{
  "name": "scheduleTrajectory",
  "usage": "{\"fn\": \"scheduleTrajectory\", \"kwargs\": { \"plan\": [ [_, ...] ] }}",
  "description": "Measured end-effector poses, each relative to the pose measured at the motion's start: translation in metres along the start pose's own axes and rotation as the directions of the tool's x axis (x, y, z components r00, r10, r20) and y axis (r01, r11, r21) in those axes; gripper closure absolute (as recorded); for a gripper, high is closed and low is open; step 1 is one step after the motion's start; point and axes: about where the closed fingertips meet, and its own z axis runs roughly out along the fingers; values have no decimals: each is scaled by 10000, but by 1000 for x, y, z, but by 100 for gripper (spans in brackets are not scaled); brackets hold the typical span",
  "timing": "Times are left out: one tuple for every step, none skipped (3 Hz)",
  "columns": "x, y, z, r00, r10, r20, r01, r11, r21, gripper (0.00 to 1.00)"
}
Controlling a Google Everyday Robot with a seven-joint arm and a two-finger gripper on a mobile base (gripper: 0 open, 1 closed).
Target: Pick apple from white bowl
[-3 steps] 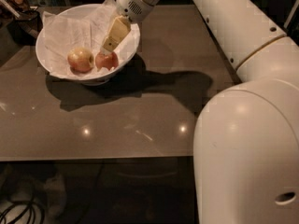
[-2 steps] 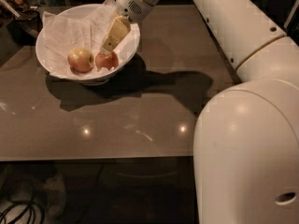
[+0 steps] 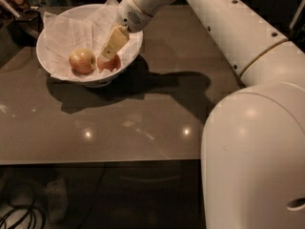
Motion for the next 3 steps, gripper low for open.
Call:
{"fn": "scheduleTrajectory", "kwargs": {
  "plan": [
    [10, 1, 14, 10000, 53, 31, -53, 10000, 32, 32],
    [15, 0, 33, 9999, 24, 163, -23, 10000, -11, 35],
    [16, 2, 37, 9997, 38, 221, -37, 10000, -30, 37]
  ]
}}
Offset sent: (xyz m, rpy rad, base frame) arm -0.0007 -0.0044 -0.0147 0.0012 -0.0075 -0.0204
